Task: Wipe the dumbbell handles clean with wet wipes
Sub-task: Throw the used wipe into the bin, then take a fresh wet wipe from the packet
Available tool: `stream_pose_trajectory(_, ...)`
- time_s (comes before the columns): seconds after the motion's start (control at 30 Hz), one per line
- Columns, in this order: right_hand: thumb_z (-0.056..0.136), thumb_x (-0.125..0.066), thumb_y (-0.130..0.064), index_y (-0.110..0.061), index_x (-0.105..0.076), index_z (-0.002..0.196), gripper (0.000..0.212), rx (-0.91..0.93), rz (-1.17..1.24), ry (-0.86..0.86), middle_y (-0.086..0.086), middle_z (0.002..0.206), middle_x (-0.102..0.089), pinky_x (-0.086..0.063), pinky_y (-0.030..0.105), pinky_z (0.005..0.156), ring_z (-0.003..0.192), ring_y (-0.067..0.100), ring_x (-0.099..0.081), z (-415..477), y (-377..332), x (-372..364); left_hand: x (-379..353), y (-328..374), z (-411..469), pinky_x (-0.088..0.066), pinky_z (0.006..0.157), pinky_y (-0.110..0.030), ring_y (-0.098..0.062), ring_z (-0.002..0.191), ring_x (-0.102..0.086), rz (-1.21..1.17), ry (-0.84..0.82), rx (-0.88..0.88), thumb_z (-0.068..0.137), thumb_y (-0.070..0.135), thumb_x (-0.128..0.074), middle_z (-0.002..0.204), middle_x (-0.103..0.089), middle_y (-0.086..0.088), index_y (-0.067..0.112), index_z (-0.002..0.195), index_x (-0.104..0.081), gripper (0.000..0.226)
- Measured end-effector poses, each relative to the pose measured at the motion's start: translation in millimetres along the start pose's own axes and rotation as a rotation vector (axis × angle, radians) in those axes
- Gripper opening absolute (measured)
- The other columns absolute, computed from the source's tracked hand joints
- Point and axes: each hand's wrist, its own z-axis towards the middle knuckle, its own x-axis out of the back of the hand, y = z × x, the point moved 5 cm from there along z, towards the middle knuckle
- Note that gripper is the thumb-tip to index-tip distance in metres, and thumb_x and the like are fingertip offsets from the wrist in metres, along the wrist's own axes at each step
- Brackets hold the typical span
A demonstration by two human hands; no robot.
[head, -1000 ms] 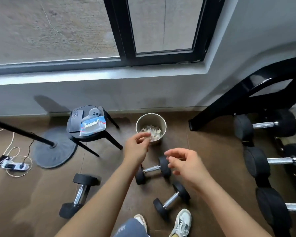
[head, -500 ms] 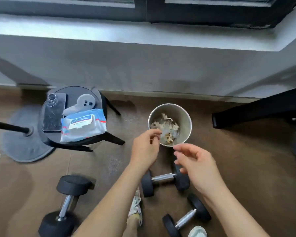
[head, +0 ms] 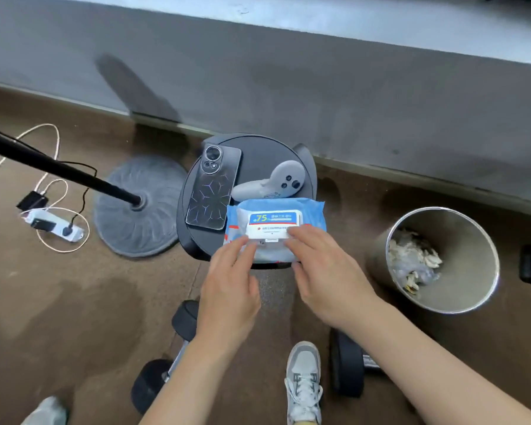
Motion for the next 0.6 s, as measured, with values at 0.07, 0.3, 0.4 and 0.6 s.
stream_pose_trajectory(0.07,0.090,-0.057,-0.009,-0.014,-0.048,0.138,0.049,-0.064,0.083,-0.010,0.002,0.145,-0.046,-0.043,0.041,0.103,0.131,0.024,-0.043,11.0,2.9,-4.2,0.3,-3.3,8.3,-0.030,0.107,-0.023,-0.020,0.125,-0.044,-0.070,-0.067,-0.047,0.079,0.002,-0.035,0.136,-0.055,-0.011,0.003,0.135,-0.052,0.058)
stream_pose_trajectory(0.3,0.070,-0.080,-0.009,-0.018,-0.056,0.124,0.060,-0.145,0.092,0.111,0.007,0.128,-0.052,-0.049,0.047,0.088,0.104,0.031,-0.054,33.9,17.2,-3.4,3.2,-13.3,48.5,-0.040,0.103,-0.044,-0.030,0.127,-0.045,-0.123,-0.174,-0.045,0.075,0.003,-0.067,0.145,-0.041,-0.007,0.029,0.147,-0.024,0.087)
stream_pose_trajectory(0.4,0.077,-0.077,-0.015,-0.017,-0.071,0.098,0.022,-0.104,0.144,0.245,0.003,0.106,-0.062,-0.047,0.034,0.080,0.091,0.026,-0.058,47.3,16.0,0.5,3.4,-15.7,61.0,-0.044,0.092,-0.037,-0.027,0.106,-0.055,-0.113,-0.091,-0.008,0.077,0.017,-0.075,0.125,-0.053,-0.004,0.022,0.136,-0.044,0.067)
stream_pose_trajectory(0.6,0.075,-0.069,-0.033,-0.034,-0.047,0.076,0.022,-0.460,0.569,0.543,-0.005,0.076,-0.049,-0.053,0.048,0.072,0.074,0.027,-0.063,81.0,34.8,11.6,14.3,-8.7,64.6,-0.045,0.069,-0.036,-0.016,0.076,-0.053,-0.137,0.087,0.094,0.076,0.022,-0.078,0.093,-0.048,0.003,0.019,0.092,-0.058,0.026)
